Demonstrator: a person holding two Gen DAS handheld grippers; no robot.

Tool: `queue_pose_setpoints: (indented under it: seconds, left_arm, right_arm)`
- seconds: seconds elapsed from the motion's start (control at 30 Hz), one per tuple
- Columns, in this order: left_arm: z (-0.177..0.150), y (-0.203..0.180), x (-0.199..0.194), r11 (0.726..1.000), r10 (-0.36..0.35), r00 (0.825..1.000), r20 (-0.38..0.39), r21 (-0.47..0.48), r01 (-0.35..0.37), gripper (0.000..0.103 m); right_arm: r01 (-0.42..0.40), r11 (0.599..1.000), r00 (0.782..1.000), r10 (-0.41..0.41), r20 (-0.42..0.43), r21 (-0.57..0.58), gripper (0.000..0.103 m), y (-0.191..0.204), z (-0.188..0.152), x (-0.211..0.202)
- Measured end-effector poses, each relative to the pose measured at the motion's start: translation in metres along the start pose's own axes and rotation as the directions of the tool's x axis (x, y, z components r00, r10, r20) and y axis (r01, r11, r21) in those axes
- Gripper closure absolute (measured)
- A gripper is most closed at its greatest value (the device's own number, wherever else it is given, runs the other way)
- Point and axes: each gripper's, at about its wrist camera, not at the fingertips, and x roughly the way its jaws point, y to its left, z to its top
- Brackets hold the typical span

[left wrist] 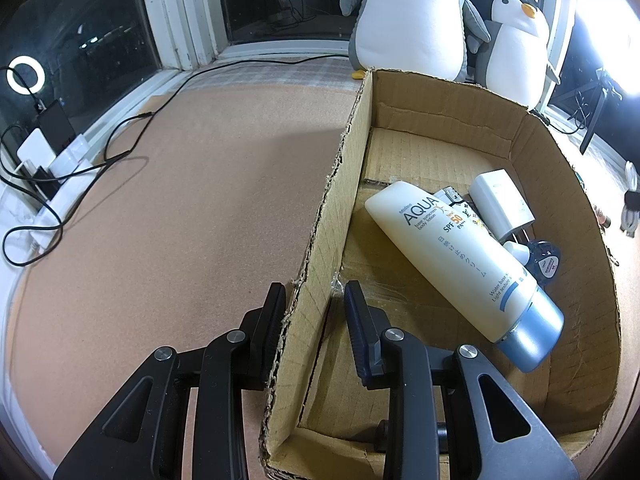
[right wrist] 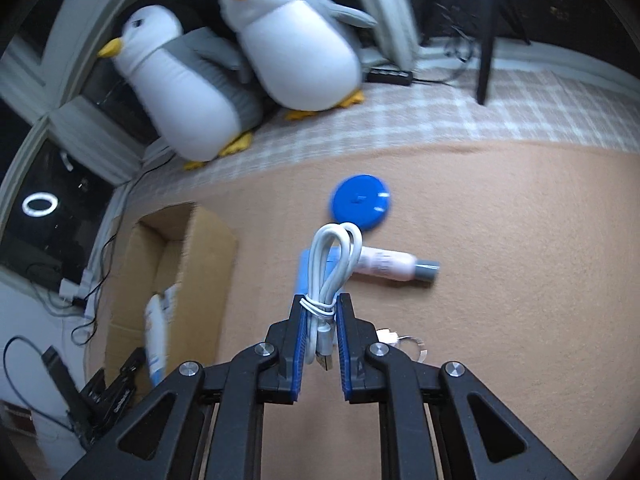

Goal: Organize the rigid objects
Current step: 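Carry the white cable with the right gripper into the box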

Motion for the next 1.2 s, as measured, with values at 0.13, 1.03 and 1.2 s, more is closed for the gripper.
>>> queue_pose_setpoints:
  seconds: [0.13, 1.03, 1.2]
  left_arm:
    - [0.000, 0.000, 0.000, 1.000, -0.001, 1.000, 0.000, 0.000, 0.001, 0.074]
    - [-0.001, -0.001, 0.000, 1.000, -0.004, 1.000, 0.002, -0.007, 0.004, 0.074]
    - [-0.001, -0.001, 0.000, 1.000, -0.005, 1.000, 0.002, -0.007, 0.005, 0.074]
  right_arm:
    - [-0.051, 0.993, 0.999, 0.050, -0.013, -0.110, 0.090, 0.041, -0.005, -0.007]
    - [-0.216, 0.785, 0.957, 0.053, -0.284, -0.581, 0.090, 0.194, -0.108, 0.051]
    - [-0.225, 0.779, 0.954, 0.053, -0.296, -0.585, 0.090, 0.196, -0.111, 0.056]
